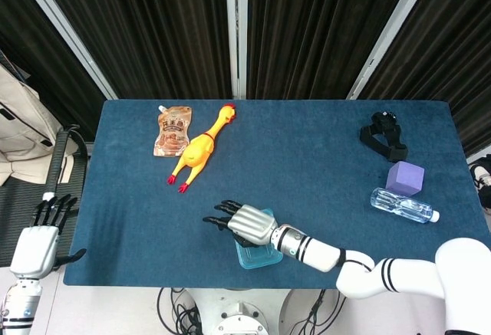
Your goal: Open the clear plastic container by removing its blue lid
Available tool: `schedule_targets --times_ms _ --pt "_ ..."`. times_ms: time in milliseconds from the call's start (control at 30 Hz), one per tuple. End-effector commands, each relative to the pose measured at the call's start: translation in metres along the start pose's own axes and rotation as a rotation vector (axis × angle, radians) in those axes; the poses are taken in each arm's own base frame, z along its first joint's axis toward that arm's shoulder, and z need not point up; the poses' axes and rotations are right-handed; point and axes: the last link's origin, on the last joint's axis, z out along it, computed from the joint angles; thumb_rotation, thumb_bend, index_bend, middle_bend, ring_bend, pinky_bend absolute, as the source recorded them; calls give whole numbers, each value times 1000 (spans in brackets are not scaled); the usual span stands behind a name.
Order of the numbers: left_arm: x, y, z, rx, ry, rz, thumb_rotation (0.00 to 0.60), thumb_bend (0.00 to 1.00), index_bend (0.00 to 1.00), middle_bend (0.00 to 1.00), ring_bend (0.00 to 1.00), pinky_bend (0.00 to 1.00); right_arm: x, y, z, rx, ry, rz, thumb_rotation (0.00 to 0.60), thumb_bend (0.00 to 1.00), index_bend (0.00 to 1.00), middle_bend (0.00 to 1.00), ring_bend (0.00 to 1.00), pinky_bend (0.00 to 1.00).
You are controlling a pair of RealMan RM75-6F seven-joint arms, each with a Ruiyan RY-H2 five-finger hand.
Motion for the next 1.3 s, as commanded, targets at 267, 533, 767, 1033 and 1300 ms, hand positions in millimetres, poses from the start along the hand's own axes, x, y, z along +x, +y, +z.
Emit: schedule_targets --times_ms 267,533,767,1033,1300 --pt "-5 1 6 -17 -13 -6 600 0 100 55 0 0 -3 40 -60 -184 83 25 600 904 38 311 0 0" --pt "-7 6 9 -32 -20 -6 600 0 100 55 0 0 9 46 -107 -248 177 -14 600 444 11 187 0 0" --pt "-5 9 8 -38 -14 2 600 0 100 55 0 0 7 20 -128 -111 192 -123 600 53 0 10 0 0" --pt "-3 11 7 -32 -15 3 600 0 100 55 0 0 -14 20 -163 -98 135 -206 600 0 0 0 0 0" --pt "-3 15 8 -41 -13 -2 600 0 100 55 0 0 -31 20 -134 -60 129 -262 600 0 0 0 0 0"
